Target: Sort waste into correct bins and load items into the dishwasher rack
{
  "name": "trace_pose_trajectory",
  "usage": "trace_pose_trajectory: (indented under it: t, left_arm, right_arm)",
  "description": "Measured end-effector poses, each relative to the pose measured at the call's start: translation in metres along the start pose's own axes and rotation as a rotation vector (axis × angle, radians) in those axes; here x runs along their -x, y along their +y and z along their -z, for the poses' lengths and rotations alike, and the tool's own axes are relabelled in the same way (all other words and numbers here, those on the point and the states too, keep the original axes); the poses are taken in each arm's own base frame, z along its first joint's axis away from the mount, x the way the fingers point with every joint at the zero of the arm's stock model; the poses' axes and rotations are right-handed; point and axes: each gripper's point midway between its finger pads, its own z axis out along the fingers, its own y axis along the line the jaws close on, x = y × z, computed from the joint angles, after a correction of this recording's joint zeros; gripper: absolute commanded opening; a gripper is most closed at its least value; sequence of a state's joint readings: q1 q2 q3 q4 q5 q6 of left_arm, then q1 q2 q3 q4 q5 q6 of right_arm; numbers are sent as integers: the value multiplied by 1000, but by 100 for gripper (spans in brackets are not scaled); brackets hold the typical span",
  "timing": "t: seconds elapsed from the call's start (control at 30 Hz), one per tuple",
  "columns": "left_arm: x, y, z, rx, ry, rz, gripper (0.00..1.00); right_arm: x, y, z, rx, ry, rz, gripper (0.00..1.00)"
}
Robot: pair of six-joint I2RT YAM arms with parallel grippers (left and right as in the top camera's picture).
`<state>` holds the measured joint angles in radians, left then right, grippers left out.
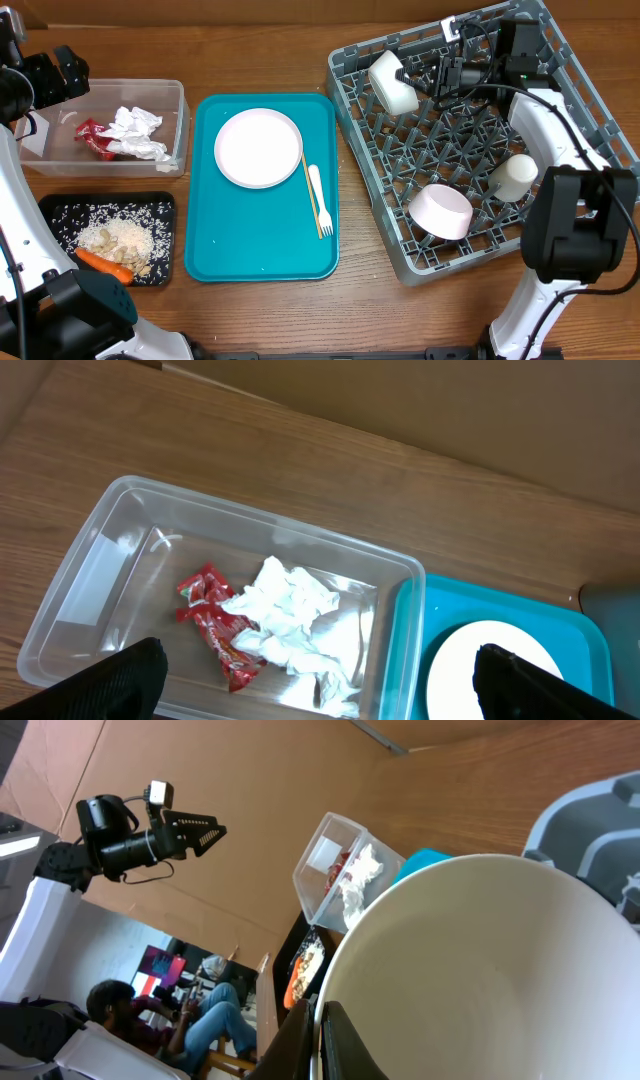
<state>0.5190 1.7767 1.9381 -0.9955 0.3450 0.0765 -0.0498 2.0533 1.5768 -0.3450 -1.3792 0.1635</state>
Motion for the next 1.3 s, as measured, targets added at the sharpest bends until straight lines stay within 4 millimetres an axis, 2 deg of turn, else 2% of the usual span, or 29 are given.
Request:
trace_pose_trajectory:
  t: [0.47,0.7,0.97,1.13,1.3]
  left_arm:
    - [0,0,0,0,0,0,100]
    - [0,0,0,0,0,0,100]
    - [0,0,0,0,0,0,100]
    - [0,0,0,0,0,0,100]
    - [0,0,0,0,0,0,100]
  right_arm:
    - [-8,-29,-6,-96,0,-86,4]
    - [-9,-32,-14,-120,6,-99,4]
    - [18,-16,-17,-54,-46,-76,4]
    - [9,-18,-17,-55,-30,-225,4]
    - [2,-27,-19,-76,-34,-256,4]
